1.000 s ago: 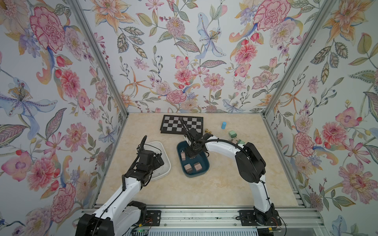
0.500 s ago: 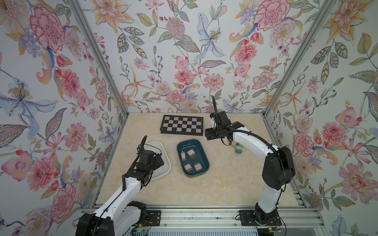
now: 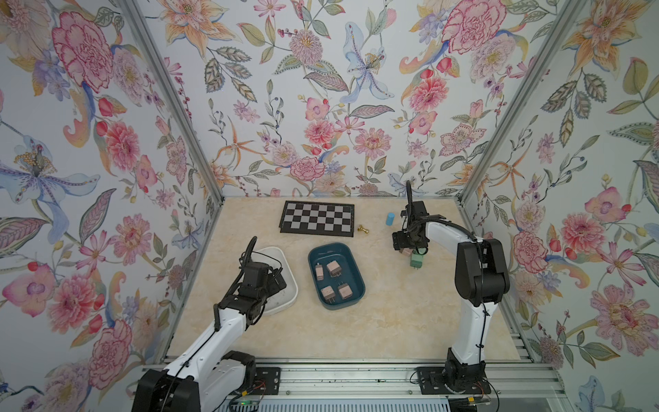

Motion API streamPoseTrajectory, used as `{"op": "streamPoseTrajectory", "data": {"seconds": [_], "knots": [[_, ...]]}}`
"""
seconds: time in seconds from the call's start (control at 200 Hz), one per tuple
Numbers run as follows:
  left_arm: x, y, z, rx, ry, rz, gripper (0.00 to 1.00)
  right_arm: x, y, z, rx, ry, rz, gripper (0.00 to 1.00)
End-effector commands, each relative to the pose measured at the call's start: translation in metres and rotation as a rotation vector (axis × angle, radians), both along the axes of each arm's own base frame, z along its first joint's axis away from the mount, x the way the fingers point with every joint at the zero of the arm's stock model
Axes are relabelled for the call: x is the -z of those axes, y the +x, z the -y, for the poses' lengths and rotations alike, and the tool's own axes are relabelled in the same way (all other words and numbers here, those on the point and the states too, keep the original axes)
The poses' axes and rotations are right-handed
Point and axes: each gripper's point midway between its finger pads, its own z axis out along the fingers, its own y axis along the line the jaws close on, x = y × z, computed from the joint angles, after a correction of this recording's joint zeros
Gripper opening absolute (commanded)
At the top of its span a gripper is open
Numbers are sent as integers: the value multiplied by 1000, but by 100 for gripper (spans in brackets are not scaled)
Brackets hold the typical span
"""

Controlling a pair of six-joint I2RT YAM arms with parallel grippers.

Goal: Place the plugs by color into the storage box
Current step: Pick up the plug from the center of the board, then place the plug in the storage box.

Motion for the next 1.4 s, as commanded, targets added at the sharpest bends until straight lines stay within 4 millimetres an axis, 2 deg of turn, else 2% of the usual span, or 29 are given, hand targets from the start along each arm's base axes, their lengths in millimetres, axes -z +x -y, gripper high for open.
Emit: {"op": "streamPoseTrajectory", "data": {"seconds": [0.0,0.155,0.48,0.635,0.876,1.051,1.211,1.396], "knots": [[-6,4,2,3,8,0,99,9,6,-2,-37,7,-18,83],[-8,4,1,3,15,1,99,24,2,-4,-39,14,-45,81],[-5,6,2,6,12,-1,99,38,-21,-18,-55,13,-70,72],[-3,5,3,9,11,-6,100,46,-28,-20,-52,13,-84,59],[-3,2,2,2,7,-1,99,42,-33,-30,-59,16,-79,37],[-5,2,2,0,2,9,99,24,-38,-47,-79,26,-45,34],[-7,2,2,4,0,14,99,-9,-45,-70,-99,55,20,34],[-9,1,2,1,-9,28,99,-46,-62,-108,-147,100,76,34]]}}
